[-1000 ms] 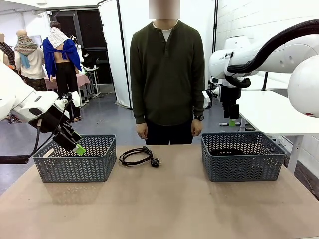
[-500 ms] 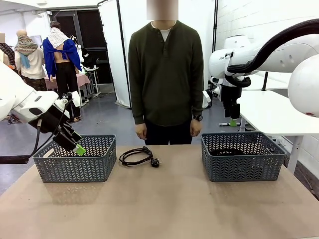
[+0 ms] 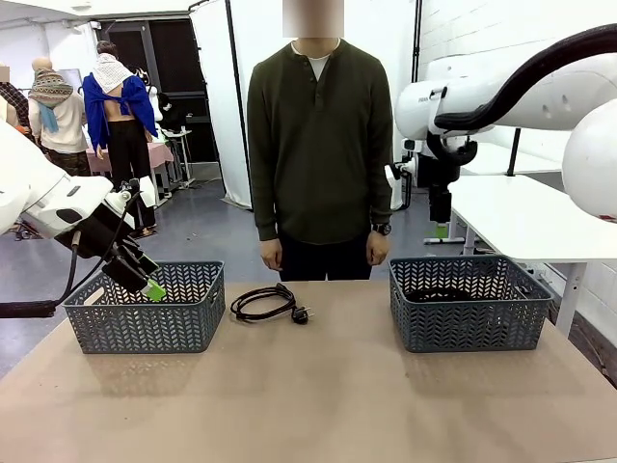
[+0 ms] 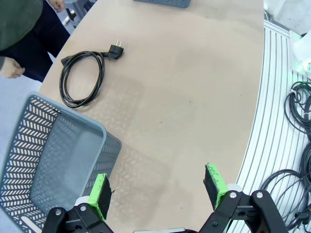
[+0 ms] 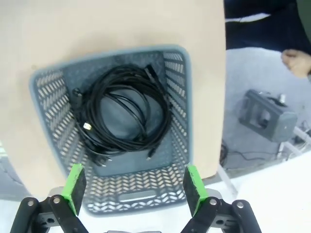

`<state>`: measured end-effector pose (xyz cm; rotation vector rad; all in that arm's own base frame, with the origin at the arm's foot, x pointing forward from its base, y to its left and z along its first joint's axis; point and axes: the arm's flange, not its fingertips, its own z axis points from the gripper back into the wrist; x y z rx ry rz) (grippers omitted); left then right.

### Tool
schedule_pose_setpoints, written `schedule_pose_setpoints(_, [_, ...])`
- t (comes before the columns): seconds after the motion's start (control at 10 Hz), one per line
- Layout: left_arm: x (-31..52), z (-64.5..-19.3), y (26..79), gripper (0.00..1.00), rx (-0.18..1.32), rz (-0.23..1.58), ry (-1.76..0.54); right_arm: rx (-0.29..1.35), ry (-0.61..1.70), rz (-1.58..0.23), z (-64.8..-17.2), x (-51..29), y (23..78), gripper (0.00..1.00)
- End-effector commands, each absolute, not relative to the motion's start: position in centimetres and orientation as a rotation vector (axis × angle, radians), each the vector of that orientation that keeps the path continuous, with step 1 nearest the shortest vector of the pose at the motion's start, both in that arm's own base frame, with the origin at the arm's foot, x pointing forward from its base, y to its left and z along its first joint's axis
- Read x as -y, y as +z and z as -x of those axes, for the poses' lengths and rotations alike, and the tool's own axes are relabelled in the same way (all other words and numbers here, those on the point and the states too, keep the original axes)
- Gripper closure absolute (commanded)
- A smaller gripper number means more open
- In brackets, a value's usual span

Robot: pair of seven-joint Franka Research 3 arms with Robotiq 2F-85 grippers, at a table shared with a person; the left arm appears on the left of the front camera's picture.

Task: Organize the cables according to human instructions.
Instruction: Pick up a bundle of cables and place it in the basket indicated by the human.

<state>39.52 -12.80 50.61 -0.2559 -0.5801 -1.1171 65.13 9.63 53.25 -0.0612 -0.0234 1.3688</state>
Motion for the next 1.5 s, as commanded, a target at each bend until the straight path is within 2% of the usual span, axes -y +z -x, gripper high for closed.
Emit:
schedule_pose_setpoints(0.0, [12.5,-39.7,50.5,0.00,0.588,0.277,-1.134,0.049,1.287,0.011,-61.5,-11.1,53.6,0.00])
schedule_pose_setpoints(0.3, [12.5,-39.7,50.5,0.00,0.588,0.277,-1.134,0.216,1.213,-0.051,-56.4,-12.2,54.0,0.00])
schedule_pose_setpoints(0.7, [12.5,-39.7,50.5,0.00,0.588,0.277,-1.134,0.338,1.239,-0.110,-50.7,-13.9,51.3,0.00])
schedule_pose_setpoints(1.2, [12.5,-39.7,50.5,0.00,0.588,0.277,-1.134,0.402,1.378,-0.128,-48.7,-17.2,47.9,0.00])
schedule_pose_setpoints(1.4, [12.5,-39.7,50.5,0.00,0.588,0.277,-1.134,0.377,1.408,-0.162,-48.6,-17.5,47.7,0.00])
